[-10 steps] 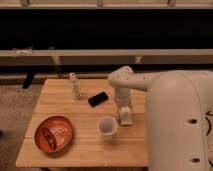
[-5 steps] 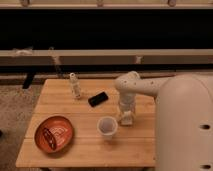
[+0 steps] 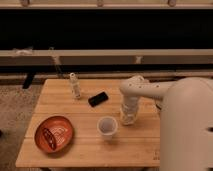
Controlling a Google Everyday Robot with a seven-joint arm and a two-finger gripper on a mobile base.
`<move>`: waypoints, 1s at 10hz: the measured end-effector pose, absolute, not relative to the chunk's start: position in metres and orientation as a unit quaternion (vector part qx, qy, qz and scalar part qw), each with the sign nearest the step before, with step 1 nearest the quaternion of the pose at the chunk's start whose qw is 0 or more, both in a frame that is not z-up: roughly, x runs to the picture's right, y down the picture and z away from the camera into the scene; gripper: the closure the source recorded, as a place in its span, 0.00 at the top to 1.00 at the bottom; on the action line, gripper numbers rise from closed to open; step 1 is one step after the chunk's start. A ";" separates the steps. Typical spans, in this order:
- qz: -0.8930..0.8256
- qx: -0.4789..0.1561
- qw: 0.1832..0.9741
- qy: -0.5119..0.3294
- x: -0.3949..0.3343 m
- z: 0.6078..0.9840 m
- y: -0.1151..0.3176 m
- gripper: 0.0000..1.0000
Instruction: Wipe the white sponge on the table
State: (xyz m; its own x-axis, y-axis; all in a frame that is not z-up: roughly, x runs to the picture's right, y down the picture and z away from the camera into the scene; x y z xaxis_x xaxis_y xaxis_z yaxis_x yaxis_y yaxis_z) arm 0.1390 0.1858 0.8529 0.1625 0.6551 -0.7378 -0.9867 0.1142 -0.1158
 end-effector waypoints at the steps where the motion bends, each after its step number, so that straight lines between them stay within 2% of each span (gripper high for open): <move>1: 0.591 -0.309 0.696 0.266 0.140 0.853 0.188 0.24; 3: 0.595 -0.307 0.693 0.267 0.143 0.850 0.189 0.06; 4: 0.597 -0.302 0.693 0.269 0.148 0.846 0.188 0.00; 10: 0.604 -0.295 0.673 0.307 0.197 0.832 0.191 0.00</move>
State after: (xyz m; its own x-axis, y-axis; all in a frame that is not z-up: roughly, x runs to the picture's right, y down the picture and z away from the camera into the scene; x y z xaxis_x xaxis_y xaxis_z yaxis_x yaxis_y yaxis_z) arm 0.1972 0.1912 0.8322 0.0812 0.6328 -0.7701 -0.9951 0.0955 -0.0264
